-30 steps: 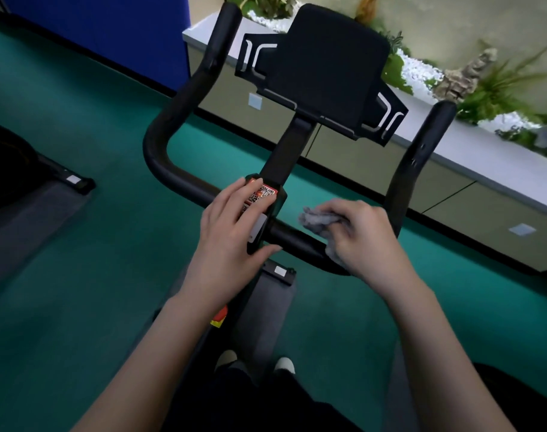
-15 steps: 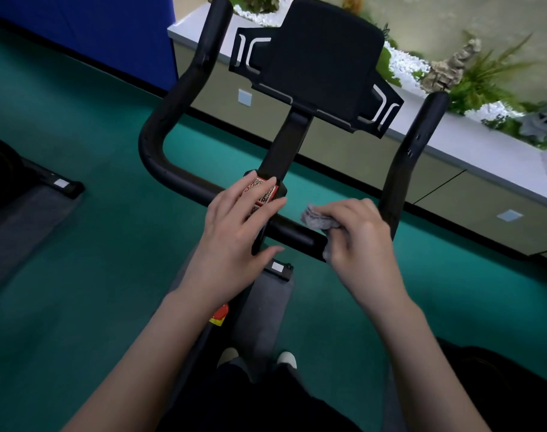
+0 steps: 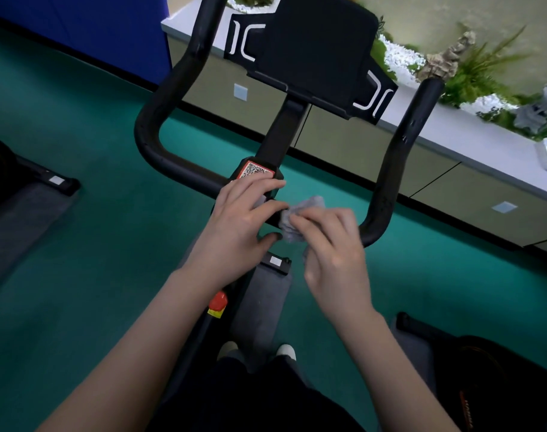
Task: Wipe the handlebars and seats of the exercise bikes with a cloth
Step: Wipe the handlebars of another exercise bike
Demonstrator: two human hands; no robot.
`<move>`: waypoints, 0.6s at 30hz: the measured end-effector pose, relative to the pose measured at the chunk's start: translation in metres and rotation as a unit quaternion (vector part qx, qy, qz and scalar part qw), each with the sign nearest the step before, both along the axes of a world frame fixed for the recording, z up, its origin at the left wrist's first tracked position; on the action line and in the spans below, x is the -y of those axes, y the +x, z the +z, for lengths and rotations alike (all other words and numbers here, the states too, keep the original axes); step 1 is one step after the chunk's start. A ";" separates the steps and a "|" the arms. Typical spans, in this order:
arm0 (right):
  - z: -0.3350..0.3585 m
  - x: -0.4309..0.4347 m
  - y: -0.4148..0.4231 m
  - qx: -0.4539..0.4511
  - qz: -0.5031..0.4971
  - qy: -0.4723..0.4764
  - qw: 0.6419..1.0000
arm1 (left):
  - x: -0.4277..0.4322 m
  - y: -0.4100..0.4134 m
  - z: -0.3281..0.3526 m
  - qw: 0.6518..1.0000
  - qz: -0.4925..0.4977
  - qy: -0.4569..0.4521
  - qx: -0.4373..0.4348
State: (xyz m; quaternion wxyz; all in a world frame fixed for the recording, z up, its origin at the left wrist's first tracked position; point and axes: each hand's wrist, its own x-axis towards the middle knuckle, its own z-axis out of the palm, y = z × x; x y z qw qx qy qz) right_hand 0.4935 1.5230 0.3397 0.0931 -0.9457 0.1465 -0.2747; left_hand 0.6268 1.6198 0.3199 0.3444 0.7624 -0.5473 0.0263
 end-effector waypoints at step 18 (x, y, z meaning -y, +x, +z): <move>-0.023 0.001 -0.024 -0.009 0.008 -0.070 0.997 | 0.000 0.001 0.001 1.000 0.007 0.015 0.004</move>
